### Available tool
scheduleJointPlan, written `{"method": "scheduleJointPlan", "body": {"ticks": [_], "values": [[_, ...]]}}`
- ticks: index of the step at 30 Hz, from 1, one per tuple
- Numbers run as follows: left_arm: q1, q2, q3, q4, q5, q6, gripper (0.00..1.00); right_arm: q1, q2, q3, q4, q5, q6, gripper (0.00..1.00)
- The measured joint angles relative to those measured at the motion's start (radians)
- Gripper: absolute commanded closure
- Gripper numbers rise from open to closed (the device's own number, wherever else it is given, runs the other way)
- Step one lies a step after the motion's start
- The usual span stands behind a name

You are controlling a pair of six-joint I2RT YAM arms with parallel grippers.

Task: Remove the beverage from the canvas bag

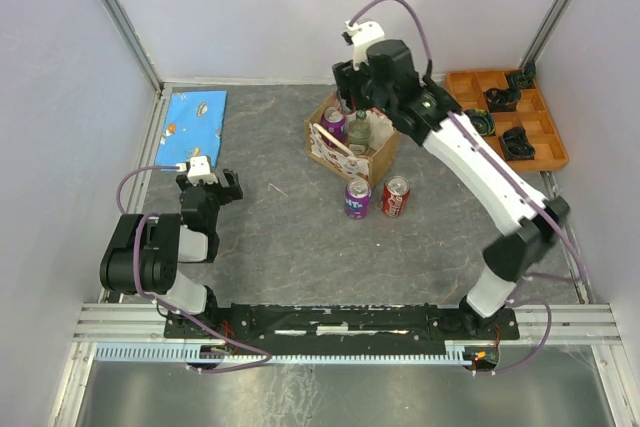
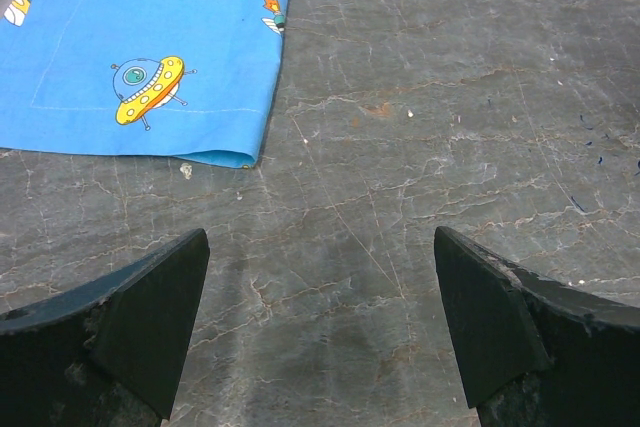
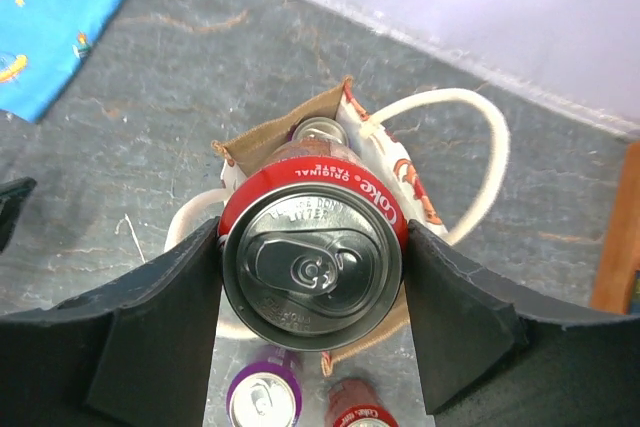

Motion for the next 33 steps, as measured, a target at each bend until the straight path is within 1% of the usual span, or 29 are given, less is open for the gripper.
{"method": "scheduleJointPlan", "body": {"ticks": [3,6,9,14,19,28,33], "values": [[0.000,0.000,0.000,0.000,0.000,0.000,0.01,0.015,-0.151,-0.139,0.059,0.028,-0.013,1.00],[0.000,0.000,0.000,0.000,0.000,0.000,0.01,0.028,-0.260,-0.261,0.074,0.061,-0.016,1.00],[0.000,0.000,0.000,0.000,0.000,0.000,0.01,0.038,-0.351,-0.383,0.063,0.098,-0.008,1.00],[0.000,0.000,0.000,0.000,-0.001,0.000,0.01,0.050,-0.513,-0.634,0.032,0.147,0.042,1.00],[0.000,0.000,0.000,0.000,-0.001,0.000,0.01,0.092,-0.667,-0.832,-0.057,0.191,0.132,1.00],[0.000,0.000,0.000,0.000,-0.001,0.000,0.01,0.147,-0.743,-0.952,-0.088,0.224,0.234,1.00],[0.000,0.000,0.000,0.000,-0.001,0.000,0.01,0.182,-0.768,-1.027,-0.037,0.250,0.257,1.00]]}}
